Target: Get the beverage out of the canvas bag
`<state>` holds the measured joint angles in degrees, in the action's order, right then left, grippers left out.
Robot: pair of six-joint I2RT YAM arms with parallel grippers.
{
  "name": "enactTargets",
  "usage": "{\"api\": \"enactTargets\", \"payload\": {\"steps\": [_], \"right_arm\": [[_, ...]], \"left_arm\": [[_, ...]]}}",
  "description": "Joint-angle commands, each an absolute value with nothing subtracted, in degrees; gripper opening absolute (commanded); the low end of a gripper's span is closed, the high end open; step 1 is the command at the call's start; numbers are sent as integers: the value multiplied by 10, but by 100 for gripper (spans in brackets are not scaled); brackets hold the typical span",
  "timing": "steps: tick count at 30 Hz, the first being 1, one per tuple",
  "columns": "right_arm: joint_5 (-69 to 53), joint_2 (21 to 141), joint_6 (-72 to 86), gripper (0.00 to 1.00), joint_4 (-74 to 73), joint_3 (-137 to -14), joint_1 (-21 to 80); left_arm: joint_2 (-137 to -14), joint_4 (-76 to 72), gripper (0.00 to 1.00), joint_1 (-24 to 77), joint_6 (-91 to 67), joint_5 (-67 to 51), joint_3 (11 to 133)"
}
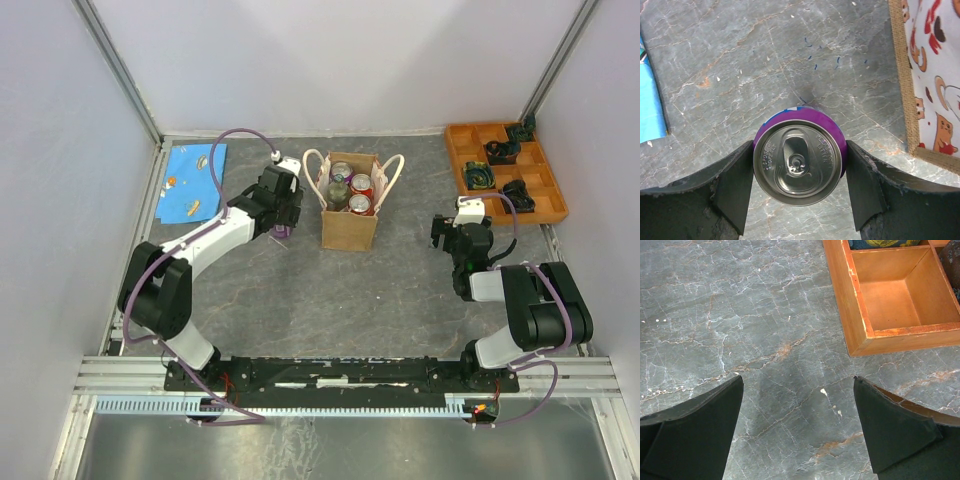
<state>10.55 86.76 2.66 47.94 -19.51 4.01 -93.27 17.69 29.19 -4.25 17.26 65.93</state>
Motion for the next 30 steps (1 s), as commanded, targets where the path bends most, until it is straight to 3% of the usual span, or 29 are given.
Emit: {"api": "enactTargets", "payload": {"steps": [1,4,10,14,18,30], "right_arm": [[103,868,18,99,494,-212,38],[103,868,18,99,494,-212,38],[103,868,18,99,494,-212,38],[103,868,18,99,494,-212,37],[103,868,18,99,494,-212,38],[103,868,18,99,494,-212,38]], "left_arm": [[-935,145,24,286,-36,198,674],[-939,148,39,286,-46,189,675],[-942,144,49,285,-54,178,669],[-944,141,69,285,-61,177,666],[-940,130,77,279,-66,160,664],[-940,98,75,247,-99,82,652]]}}
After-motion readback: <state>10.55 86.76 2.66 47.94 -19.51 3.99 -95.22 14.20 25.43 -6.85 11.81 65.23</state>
